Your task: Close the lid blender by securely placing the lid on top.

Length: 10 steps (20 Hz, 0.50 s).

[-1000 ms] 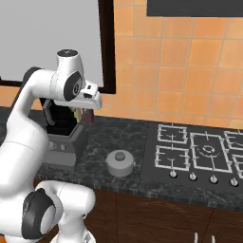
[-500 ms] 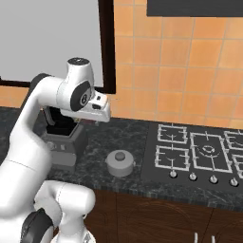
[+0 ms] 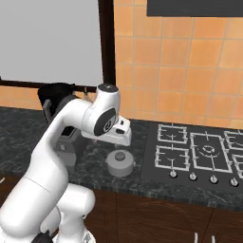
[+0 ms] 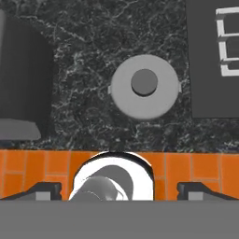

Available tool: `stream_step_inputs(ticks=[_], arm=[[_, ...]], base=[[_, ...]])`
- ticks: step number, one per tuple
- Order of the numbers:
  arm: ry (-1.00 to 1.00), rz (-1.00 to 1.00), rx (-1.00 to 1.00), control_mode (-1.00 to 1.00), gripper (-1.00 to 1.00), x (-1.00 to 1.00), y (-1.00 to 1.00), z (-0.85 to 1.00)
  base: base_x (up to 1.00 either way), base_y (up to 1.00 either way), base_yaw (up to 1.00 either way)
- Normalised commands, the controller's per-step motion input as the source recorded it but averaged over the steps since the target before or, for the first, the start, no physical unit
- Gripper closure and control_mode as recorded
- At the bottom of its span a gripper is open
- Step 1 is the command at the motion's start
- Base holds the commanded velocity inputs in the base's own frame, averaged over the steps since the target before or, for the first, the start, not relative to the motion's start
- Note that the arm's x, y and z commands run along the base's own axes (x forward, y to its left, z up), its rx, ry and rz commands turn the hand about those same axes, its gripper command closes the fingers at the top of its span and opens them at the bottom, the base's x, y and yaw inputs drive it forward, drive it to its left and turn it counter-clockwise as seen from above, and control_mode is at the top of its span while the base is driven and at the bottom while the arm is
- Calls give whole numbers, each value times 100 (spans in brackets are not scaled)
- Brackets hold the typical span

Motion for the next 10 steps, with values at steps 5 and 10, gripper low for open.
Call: stream_step_inputs(ticks=[5, 10], arm=[[9, 0, 1, -100, -100, 36, -26, -52], [10, -8, 0, -100, -100, 62, -2, -43]], base=[[0, 0, 0], [0, 0, 0]])
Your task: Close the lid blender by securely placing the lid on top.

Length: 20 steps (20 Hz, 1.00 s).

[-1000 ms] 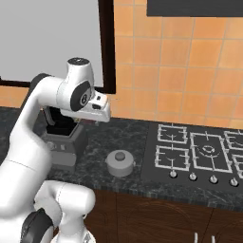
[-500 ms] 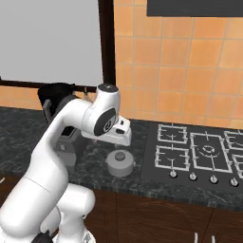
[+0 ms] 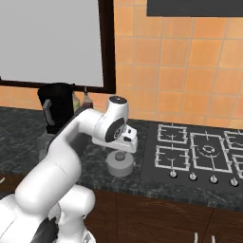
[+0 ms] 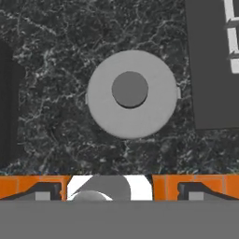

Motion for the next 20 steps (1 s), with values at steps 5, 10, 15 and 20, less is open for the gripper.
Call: stream_step_inputs(ticks=[5, 10, 15, 20], arm=[[14, -9, 1, -100, -100, 78, 0, -46], [12, -3, 0, -100, -100, 39, -5, -38], [10, -1, 0, -100, -100, 3, 0, -5], [0, 0, 0, -100, -100, -5, 0, -26]], base=[[0, 0, 0], [0, 0, 0], [0, 0, 0], [0, 0, 0]])
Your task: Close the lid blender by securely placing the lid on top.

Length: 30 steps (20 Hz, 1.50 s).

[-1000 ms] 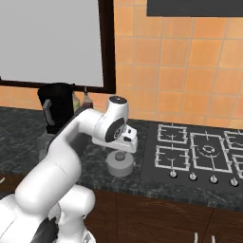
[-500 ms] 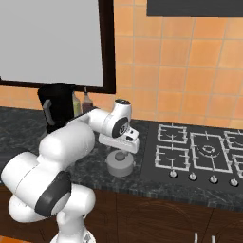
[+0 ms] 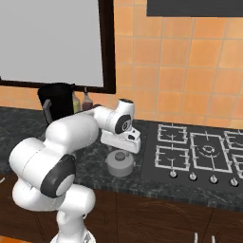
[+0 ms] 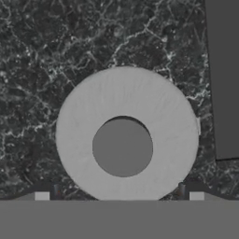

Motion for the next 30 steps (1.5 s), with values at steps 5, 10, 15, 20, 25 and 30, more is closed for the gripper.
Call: stream_step_inputs(ticks=[5, 10, 15, 20, 25, 30], arm=[[2, -1, 0, -100, -100, 0, 0, -45], [0, -3, 0, -100, -100, 17, 0, -33], [0, -2, 0, -100, -100, 23, 0, -13], [0, 0, -3, -100, 100, 2, 0, -22], [0, 0, 0, -100, 100, 0, 0, 0], [0, 0, 0, -100, 100, -1, 0, 0]], base=[[0, 0, 0], [0, 0, 0], [0, 0, 0], [0, 0, 0], [0, 0, 0], [0, 0, 0]])
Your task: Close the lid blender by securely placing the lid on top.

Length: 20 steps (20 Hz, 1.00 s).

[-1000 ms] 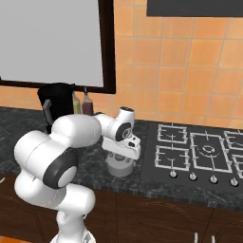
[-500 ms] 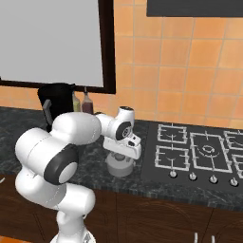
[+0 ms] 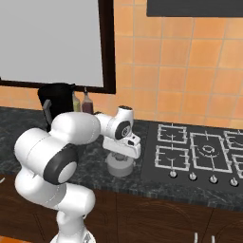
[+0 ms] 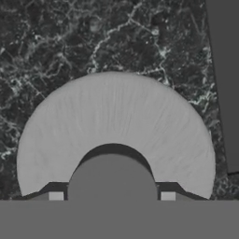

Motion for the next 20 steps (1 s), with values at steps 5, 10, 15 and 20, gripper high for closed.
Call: stream_step_inputs(ticks=[5, 10, 15, 20], arm=[[0, 0, 0, -100, 100, -12, 0, 12], [-20, 2, 1, -100, 100, -45, 0, 94], [-34, 0, 0, -100, 100, -53, 0, 100], [-35, 0, 0, -100, 100, -46, 0, 100]], base=[[0, 0, 0], [0, 0, 0], [0, 0, 0], [0, 0, 0]])
